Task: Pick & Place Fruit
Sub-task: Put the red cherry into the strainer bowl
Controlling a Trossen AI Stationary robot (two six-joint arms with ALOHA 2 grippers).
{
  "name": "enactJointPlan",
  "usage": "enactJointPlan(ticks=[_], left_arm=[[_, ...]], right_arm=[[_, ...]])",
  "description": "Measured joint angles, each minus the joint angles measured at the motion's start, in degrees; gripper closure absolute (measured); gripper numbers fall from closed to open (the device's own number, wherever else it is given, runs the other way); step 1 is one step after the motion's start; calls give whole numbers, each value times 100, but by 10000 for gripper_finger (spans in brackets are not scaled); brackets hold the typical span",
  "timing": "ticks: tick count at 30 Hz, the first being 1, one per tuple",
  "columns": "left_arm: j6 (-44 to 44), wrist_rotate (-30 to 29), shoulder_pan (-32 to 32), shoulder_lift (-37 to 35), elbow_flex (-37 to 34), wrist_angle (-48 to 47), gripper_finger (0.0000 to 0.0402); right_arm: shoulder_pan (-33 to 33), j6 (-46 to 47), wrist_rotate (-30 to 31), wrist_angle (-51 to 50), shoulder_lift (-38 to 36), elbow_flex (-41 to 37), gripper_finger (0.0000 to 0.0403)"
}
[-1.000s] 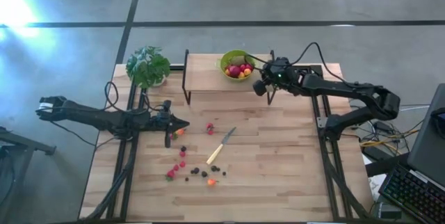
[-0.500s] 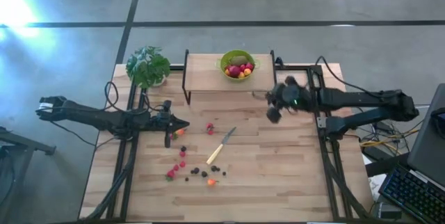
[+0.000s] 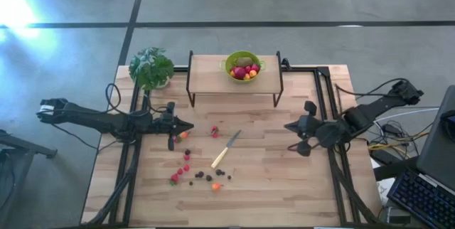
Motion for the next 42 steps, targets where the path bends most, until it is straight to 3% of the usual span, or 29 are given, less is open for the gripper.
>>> enactJointPlan(ticks=[5, 9, 16, 21, 35, 42], left_arm=[[4, 0, 0, 0, 0, 22, 381], [186, -2, 0, 0, 0, 155, 381], [301, -2, 0, 4, 0, 265, 381], [304, -2, 0, 4, 0, 261, 381], [183, 18, 0, 4, 0, 254, 381], [150, 764, -9, 2, 158, 276, 378]], right_arm=[[-247, -721, -389, 387, -740, -179, 394], [-874, -1617, -1281, 912, -1233, -364, 394], [-2566, -1881, -2706, -11, -2126, -430, 394], [-3199, -2005, -3951, -389, -2694, -451, 394], [-3237, -2015, -3997, -360, -3188, -476, 394], [-3237, -2017, -3997, -355, -3183, -476, 394]])
